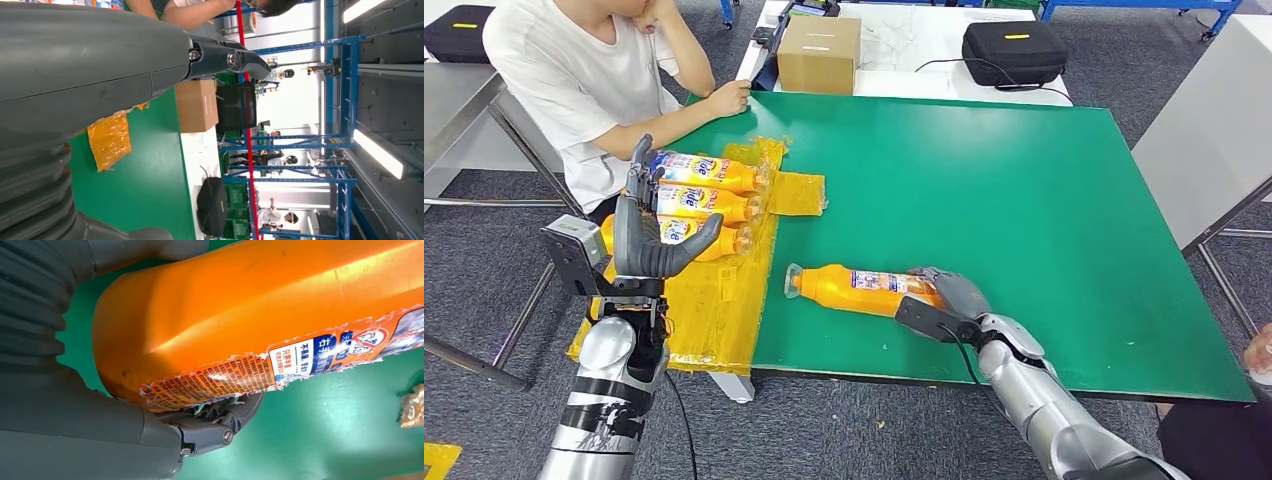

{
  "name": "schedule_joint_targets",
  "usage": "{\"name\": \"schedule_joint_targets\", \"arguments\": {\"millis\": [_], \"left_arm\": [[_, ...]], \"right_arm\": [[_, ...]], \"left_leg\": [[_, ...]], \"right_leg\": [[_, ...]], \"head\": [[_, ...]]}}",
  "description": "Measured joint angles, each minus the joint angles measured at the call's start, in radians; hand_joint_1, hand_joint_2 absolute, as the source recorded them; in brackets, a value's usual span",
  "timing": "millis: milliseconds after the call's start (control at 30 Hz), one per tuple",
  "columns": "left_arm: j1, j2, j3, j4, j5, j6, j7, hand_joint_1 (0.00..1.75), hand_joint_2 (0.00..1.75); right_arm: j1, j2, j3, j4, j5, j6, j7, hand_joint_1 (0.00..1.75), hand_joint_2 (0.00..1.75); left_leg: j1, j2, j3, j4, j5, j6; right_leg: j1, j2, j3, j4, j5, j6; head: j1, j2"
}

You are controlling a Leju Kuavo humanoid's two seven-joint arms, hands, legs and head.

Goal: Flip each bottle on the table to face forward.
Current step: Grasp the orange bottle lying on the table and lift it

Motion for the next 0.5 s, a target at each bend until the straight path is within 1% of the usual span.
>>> {"name": "schedule_joint_targets", "arguments": {"millis": [100, 200, 400, 500], "left_arm": [[0.018, -0.006, -0.001, -0.001, 0.022, -0.003, 0.007, 0.00, 1.75], [0.060, -0.023, -0.006, -0.008, 0.075, -0.011, 0.014, 0.00, 1.75], [0.190, -0.052, -0.031, -0.071, 0.185, -0.068, 0.021, 0.00, 1.75], [0.257, -0.056, -0.052, -0.119, 0.191, -0.095, 0.029, 0.00, 1.75]], "right_arm": [[0.066, 0.012, -0.034, -0.066, -0.100, -0.058, -0.067, 1.75, 1.75], [0.191, 0.044, -0.091, -0.230, -0.215, -0.109, -0.110, 1.75, 1.75], [0.421, 0.147, -0.212, -0.621, -0.445, -0.193, -0.164, 1.75, 1.75], [0.506, 0.196, -0.246, -0.768, -0.490, -0.229, -0.196, 1.75, 1.75]], "left_leg": [[0.000, -0.002, -0.001, 0.000, 0.000, 0.000], [0.000, -0.005, -0.005, 0.000, 0.000, 0.000], [0.000, -0.006, -0.013, 0.000, -0.001, -0.001], [0.000, -0.006, -0.014, 0.000, -0.002, -0.001]], "right_leg": [[0.000, -0.001, 0.000, 0.000, 0.000, 0.000], [0.000, -0.002, -0.003, 0.001, 0.000, 0.000], [0.000, -0.002, -0.011, 0.001, -0.003, 0.002], [0.000, -0.002, -0.012, 0.000, -0.004, 0.002]], "head": [[0.000, 0.000], [0.000, 0.000], [0.000, 0.000], [0.000, 0.000]]}}
